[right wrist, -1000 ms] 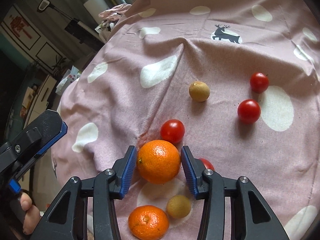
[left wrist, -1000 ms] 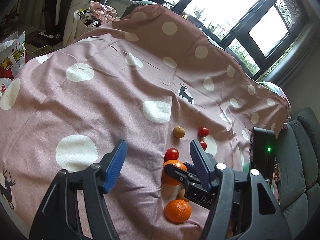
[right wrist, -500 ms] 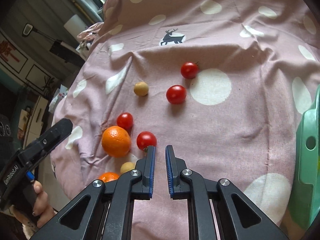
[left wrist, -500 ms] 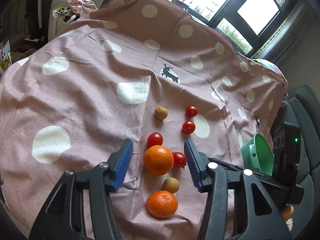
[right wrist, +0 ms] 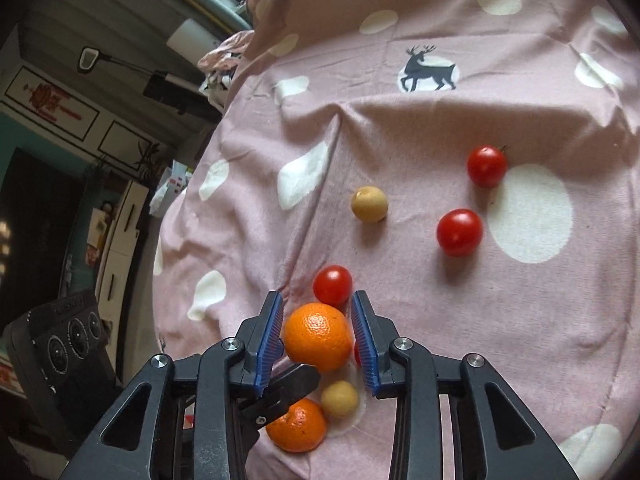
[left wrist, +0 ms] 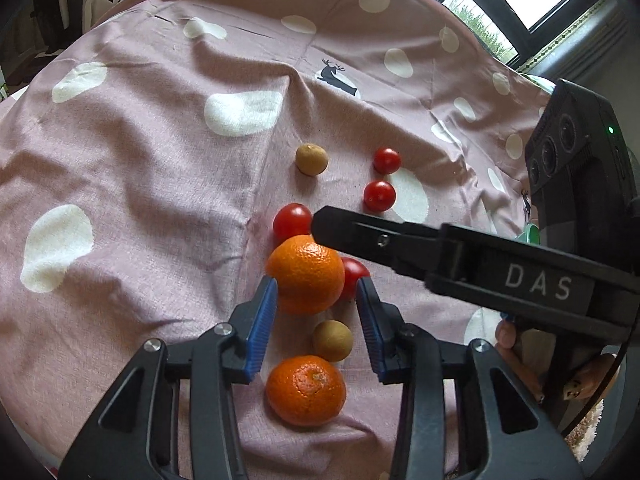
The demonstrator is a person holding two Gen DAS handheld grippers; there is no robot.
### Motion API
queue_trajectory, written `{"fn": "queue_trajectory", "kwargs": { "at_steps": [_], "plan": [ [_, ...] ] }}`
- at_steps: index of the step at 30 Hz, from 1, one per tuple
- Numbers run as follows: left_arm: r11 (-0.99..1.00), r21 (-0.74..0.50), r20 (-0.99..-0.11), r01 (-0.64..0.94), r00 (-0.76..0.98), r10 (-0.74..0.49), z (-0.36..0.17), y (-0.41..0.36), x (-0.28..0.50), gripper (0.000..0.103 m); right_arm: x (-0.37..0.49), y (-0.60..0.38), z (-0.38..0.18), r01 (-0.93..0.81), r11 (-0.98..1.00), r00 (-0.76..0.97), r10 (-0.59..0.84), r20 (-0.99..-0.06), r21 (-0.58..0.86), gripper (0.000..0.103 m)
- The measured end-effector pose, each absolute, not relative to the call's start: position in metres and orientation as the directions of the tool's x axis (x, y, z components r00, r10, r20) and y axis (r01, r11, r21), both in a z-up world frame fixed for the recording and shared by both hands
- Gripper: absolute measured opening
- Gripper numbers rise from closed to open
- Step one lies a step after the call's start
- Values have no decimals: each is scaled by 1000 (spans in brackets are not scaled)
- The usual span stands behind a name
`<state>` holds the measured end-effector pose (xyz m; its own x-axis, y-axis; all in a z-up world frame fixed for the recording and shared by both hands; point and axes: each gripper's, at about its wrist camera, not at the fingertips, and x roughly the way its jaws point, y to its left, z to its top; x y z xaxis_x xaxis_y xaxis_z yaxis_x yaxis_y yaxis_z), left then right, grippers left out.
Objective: Organize fruits
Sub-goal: 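Close the right gripper around the large mandarin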
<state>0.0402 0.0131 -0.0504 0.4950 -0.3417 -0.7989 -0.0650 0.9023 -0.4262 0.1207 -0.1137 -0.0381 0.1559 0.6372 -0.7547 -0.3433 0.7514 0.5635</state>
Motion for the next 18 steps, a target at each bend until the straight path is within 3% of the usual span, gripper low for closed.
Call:
{"fn": "queue_trajectory", "kwargs": {
  "at_steps": [18],
  "plan": [
    [913, -403, -809, -68, 492, -321, -56, 7, 44, 42, 117, -102, -55, -386, 751, 115, 615, -780, 535, 40]
  ]
}}
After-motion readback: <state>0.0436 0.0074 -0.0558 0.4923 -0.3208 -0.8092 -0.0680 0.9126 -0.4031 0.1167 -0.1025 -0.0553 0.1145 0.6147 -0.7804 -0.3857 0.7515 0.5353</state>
